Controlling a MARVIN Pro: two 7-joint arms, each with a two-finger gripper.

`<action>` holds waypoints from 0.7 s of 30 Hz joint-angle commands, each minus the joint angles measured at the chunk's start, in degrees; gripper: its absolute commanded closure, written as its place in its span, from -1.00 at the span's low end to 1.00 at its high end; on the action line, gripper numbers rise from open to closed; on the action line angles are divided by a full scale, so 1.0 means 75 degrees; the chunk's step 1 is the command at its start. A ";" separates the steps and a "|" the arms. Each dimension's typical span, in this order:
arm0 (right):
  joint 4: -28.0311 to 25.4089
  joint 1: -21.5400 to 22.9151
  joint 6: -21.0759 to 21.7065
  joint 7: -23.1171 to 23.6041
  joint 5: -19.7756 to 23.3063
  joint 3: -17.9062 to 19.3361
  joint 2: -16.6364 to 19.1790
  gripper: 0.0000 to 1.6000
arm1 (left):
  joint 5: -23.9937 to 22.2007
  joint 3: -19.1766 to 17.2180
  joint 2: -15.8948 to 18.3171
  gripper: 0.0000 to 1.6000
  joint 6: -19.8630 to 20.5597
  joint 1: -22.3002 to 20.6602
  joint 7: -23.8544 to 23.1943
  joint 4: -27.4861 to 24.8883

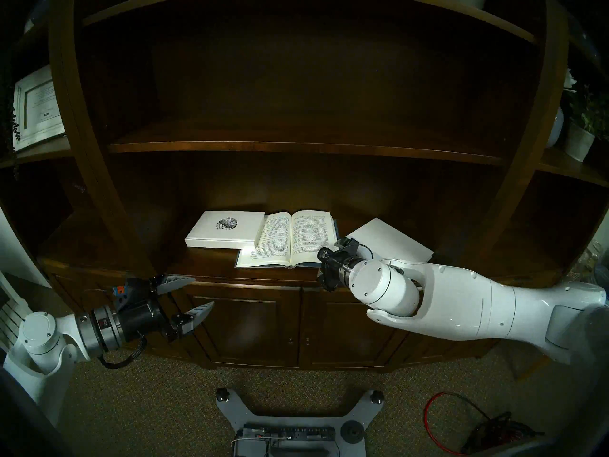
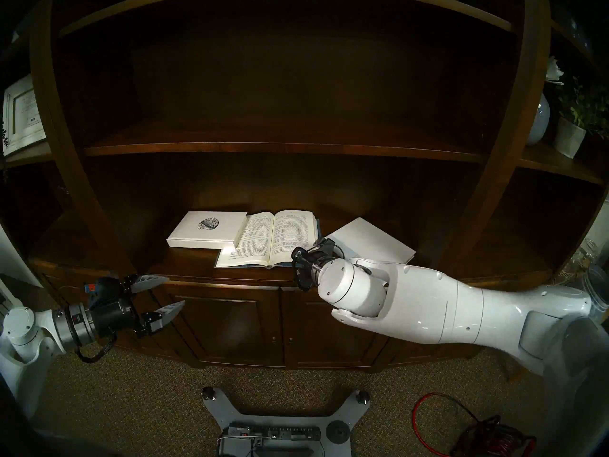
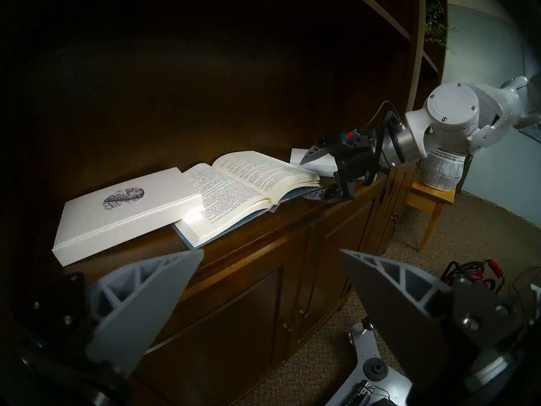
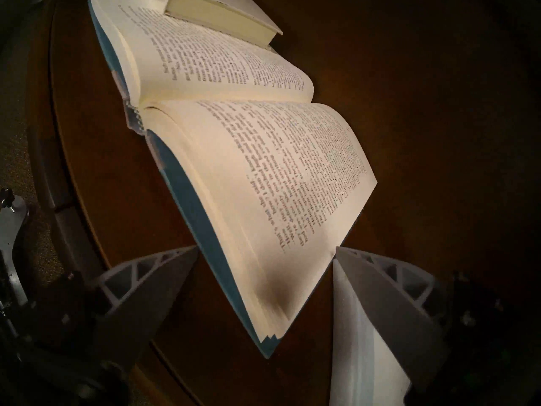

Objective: Close the books and align them horizontally on the shelf

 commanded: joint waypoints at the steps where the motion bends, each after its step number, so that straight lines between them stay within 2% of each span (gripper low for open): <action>1: -0.0111 0.0041 0.0117 -0.0796 -0.0558 -0.0042 -0.0147 -1.00 | -0.0059 -0.0078 -0.0008 -1.00 -0.0037 -0.0056 -0.0013 -0.0126; 7: -0.0267 -0.0071 0.0444 -0.1446 -0.1221 -0.0222 -0.0160 -1.00 | -0.0056 -0.0075 -0.0005 -1.00 -0.0037 -0.0058 -0.0013 -0.0123; 12: -0.0319 -0.0188 0.0596 -0.1893 -0.1468 -0.0272 -0.0191 -1.00 | -0.0056 -0.0075 -0.0005 -1.00 -0.0037 -0.0058 -0.0013 -0.0123; 15: -0.0334 -0.0246 0.0591 -0.2091 -0.1348 -0.0250 -0.0201 -1.00 | -0.0057 -0.0076 -0.0006 -1.00 -0.0037 -0.0058 -0.0013 -0.0124; 21: -0.0402 -0.0224 0.0492 -0.2038 -0.1110 -0.0078 -0.0092 -1.00 | -0.0055 -0.0073 -0.0004 -1.00 -0.0037 -0.0059 -0.0012 -0.0122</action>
